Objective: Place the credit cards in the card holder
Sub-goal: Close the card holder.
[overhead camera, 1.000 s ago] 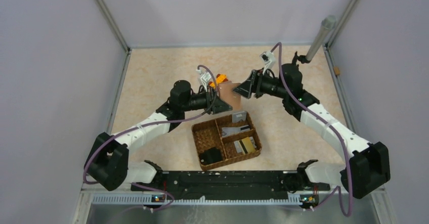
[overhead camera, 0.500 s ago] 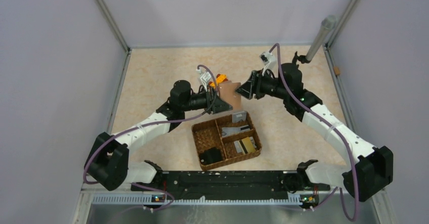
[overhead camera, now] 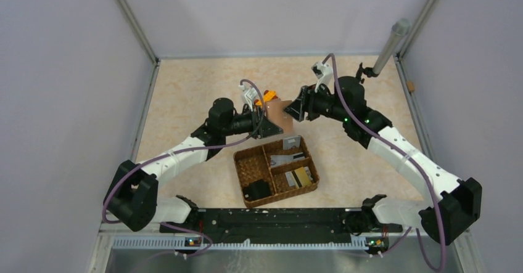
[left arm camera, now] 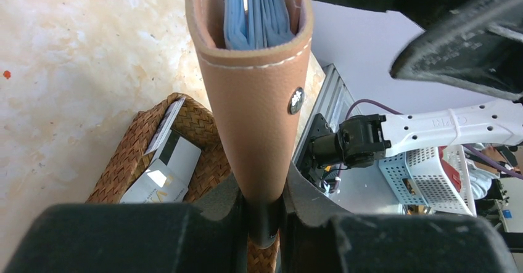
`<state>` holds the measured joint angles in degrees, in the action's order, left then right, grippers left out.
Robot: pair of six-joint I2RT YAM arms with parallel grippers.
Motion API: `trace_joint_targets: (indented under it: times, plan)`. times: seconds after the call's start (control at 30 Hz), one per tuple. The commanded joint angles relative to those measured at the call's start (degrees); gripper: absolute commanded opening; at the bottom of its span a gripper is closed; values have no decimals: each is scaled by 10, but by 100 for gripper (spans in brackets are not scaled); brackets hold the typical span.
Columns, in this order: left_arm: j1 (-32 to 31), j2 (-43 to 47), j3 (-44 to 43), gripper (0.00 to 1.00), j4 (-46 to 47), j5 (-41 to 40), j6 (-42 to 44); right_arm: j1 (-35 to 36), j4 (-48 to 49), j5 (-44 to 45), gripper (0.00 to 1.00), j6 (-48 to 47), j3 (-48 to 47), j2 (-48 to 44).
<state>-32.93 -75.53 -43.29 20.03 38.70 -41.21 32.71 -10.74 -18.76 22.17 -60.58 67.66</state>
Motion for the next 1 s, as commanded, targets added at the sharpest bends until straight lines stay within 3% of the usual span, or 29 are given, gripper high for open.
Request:
trace_joint_targets:
  times: [0.0,0.13,0.7,0.8,0.97]
  plan:
    - [0,6,-12,8,17,-14,3,20,-7,17,52,-6,-25,-7]
    - [0,8,-11,8,16,-19,3,20,-24,37,47,5,-11,-6]
    - [-3,3,-10,8,30,12,-1,20,-17,25,48,24,-12,36]
    - [-5,0,-12,12,30,15,1,20,-12,18,47,25,-15,41]
    - [-10,-14,-26,22,19,24,4,30,9,-1,35,37,-28,57]
